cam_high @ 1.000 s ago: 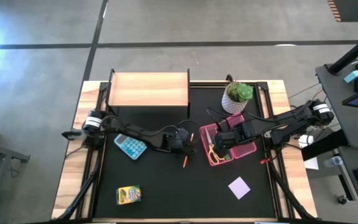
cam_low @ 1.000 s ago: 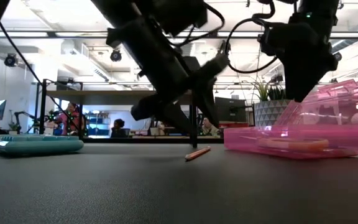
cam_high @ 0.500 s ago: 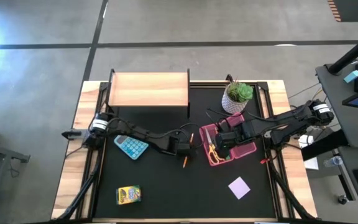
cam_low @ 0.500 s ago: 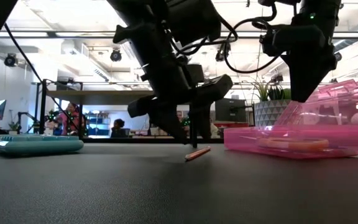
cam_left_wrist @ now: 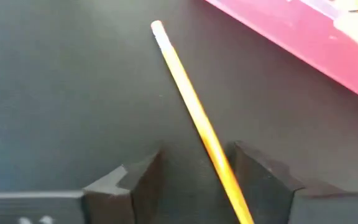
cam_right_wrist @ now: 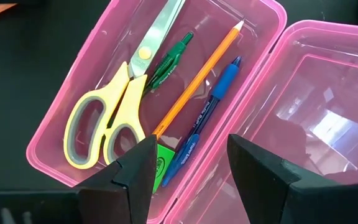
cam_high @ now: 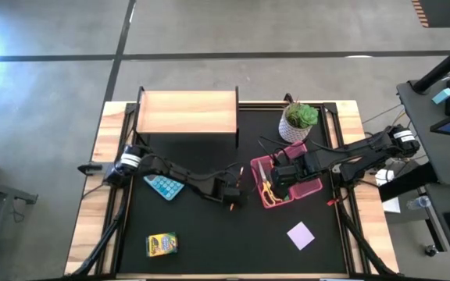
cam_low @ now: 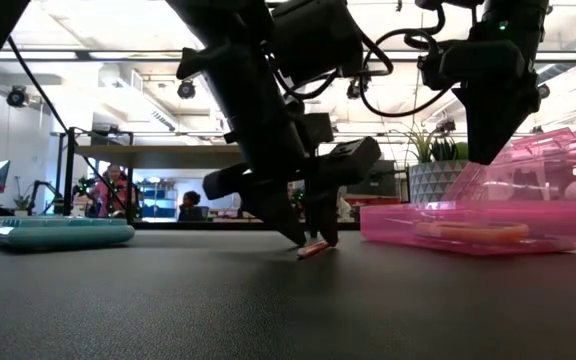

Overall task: Pack school essentials
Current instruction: Put the orange pencil into the pink supply box

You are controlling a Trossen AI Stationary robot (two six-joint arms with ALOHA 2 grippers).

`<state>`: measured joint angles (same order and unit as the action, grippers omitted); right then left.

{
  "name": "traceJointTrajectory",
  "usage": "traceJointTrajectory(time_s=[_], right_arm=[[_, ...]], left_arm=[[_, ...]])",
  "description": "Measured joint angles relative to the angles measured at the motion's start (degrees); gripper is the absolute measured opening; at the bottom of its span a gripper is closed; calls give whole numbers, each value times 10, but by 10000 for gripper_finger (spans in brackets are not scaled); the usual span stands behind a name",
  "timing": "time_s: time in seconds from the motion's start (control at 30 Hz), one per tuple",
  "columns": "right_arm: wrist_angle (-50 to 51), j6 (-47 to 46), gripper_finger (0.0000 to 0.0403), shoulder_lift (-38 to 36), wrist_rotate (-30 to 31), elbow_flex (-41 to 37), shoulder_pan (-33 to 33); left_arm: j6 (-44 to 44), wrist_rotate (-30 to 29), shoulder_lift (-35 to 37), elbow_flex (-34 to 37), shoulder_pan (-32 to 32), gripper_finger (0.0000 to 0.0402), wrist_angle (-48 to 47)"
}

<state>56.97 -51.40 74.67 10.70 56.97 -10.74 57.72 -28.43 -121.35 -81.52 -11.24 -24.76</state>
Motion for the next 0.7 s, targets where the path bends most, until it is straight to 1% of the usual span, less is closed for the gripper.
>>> traceJointTrajectory(time_s=[0.17, 0.53, 0.6, 0.7], right_arm=[[0, -1, 185, 0, 1, 0, 0], [0, -5, 182, 0, 5, 0, 0], [0, -5, 180, 0, 5, 0, 0], [0, -6, 180, 0, 5, 0, 0]], left_arm=[[-28, -10, -9, 0, -1, 121, -8], [-100, -7, -10, 5, -1, 17, -20], [-104, -2, -9, 5, -1, 7, -22], [-120, 10, -3, 7, 0, 6, -22]])
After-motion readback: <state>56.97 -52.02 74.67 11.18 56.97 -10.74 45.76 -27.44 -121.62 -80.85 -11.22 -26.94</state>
